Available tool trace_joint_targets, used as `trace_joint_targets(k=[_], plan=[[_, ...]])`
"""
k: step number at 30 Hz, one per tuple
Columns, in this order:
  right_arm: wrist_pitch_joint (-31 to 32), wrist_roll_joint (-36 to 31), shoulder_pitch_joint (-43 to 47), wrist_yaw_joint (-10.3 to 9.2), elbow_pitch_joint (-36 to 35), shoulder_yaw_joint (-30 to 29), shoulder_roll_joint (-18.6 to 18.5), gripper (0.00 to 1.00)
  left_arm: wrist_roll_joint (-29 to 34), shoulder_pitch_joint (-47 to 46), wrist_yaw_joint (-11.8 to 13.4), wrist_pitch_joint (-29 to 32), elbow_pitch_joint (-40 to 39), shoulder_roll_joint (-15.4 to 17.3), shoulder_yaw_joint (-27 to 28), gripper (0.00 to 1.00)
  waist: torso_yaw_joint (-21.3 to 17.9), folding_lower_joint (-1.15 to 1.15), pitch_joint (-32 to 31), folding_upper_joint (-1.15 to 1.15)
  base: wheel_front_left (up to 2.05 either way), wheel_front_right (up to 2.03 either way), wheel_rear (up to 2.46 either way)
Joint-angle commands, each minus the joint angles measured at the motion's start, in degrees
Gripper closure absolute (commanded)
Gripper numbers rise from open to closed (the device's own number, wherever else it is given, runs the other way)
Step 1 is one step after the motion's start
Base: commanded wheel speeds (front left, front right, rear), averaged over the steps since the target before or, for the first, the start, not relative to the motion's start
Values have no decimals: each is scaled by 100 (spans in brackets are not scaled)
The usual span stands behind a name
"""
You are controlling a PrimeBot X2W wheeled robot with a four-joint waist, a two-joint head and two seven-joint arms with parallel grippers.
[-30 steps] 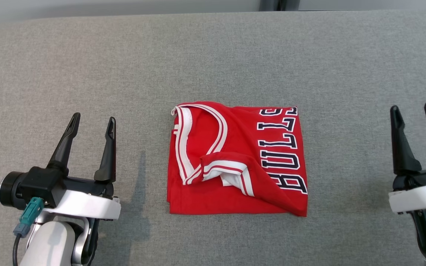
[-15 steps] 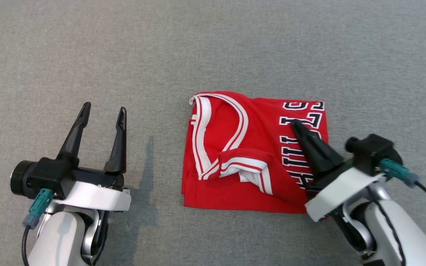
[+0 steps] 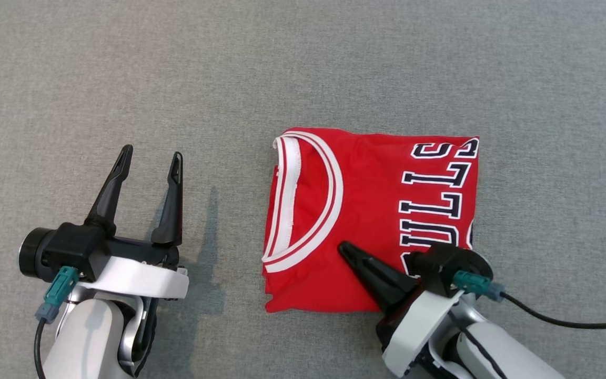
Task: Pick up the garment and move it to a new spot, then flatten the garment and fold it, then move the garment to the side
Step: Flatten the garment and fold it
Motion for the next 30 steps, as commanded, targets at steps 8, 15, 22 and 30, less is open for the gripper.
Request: trace_joint_targets(k=[8,15,22,30], plan=[[-315,61,92,0,-349,-114,-5,100,23,-35,16,-37,18,91,81,0,-224,0,-110,0,0,0,0],[-485,-260,361,0,-858,-1405,57,100,12,120,122,-12,-41,171,144,0,-394,0,-369,0,0,0,0],[-449,-591,730,0,-1174,-2805,261,56,-4,343,255,94,-183,223,170,0,-522,0,-641,0,0,0,0],[-298,-811,1097,0,-1129,-3610,416,0,-39,559,276,184,-278,261,99,0,-523,0,-951,0,0,0,0]])
